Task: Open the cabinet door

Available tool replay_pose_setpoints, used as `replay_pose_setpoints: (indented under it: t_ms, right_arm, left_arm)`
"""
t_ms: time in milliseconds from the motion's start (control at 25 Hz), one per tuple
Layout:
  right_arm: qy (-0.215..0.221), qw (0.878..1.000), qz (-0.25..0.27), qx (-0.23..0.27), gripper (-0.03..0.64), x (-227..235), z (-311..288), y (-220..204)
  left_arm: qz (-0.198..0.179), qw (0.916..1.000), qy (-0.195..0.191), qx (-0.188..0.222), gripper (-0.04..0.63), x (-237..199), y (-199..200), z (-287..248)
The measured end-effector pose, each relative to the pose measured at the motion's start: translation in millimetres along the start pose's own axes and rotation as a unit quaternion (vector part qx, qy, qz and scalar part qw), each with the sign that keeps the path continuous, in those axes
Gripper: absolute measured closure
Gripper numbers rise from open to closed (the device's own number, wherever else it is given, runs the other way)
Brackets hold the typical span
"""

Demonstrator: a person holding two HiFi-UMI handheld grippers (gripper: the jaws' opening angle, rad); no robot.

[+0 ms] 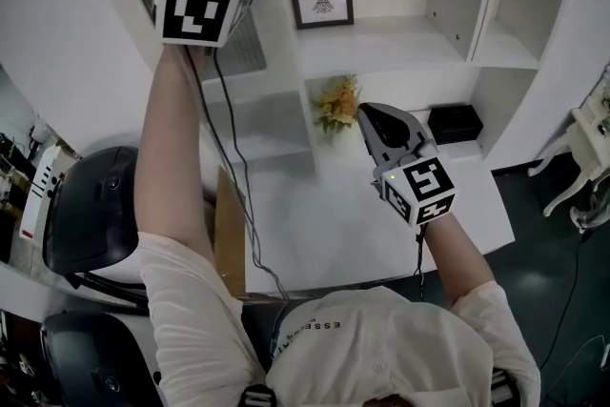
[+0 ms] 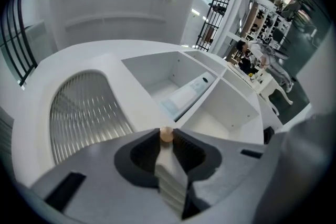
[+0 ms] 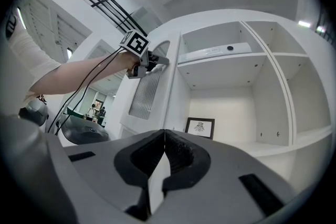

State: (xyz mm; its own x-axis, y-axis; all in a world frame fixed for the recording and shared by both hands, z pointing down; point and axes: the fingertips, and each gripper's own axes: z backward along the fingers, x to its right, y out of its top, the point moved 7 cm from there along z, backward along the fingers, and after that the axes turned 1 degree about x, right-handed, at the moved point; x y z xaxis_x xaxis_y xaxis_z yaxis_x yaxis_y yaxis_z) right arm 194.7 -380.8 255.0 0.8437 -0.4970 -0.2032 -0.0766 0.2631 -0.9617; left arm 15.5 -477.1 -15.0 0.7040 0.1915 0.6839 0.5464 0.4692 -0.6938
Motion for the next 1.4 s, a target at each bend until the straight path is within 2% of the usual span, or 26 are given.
replay_pose_setpoints:
  t_ms: [240,400,760,920,1040,1400]
  right_arm:
    - [-0.01,1.0,-0.008,0.011,0.601,-10.6,29.2,6.0]
    - [-0.007,1.0,-0.004,0.009,0.601,-22.6,42.9,13.0]
    - [0.015,1.0,-0.015,0.011,0.601,-54.7,75.1,24.7]
    - [0.026,1.0,-0.006,0.01,0.601,-69.5,81.1,28.6]
    - [0.021,1.0,-0.005,0.011,0.601,-74.8,83.1,30.3]
    - [-0.01,1.0,-0.004,0.022,0.601,-103.3,72.3,40.9]
  left_arm:
    - [0.002,0.9995,-0.016,0.026,0.52,-0.4,7.0,23.3]
    - [-0.022,0.9995,-0.012,0.02,0.523,-1.3,13.1,42.6]
    - [0.033,0.999,-0.025,0.019,0.523,-4.1,18.3,68.9]
    - [0.044,0.9984,-0.028,0.024,0.523,-8.0,19.9,80.0]
    - [0.058,0.9969,-0.037,0.037,0.523,-10.1,20.2,87.9]
    - [0.064,0.9938,-0.065,0.064,0.523,-17.5,20.3,113.5]
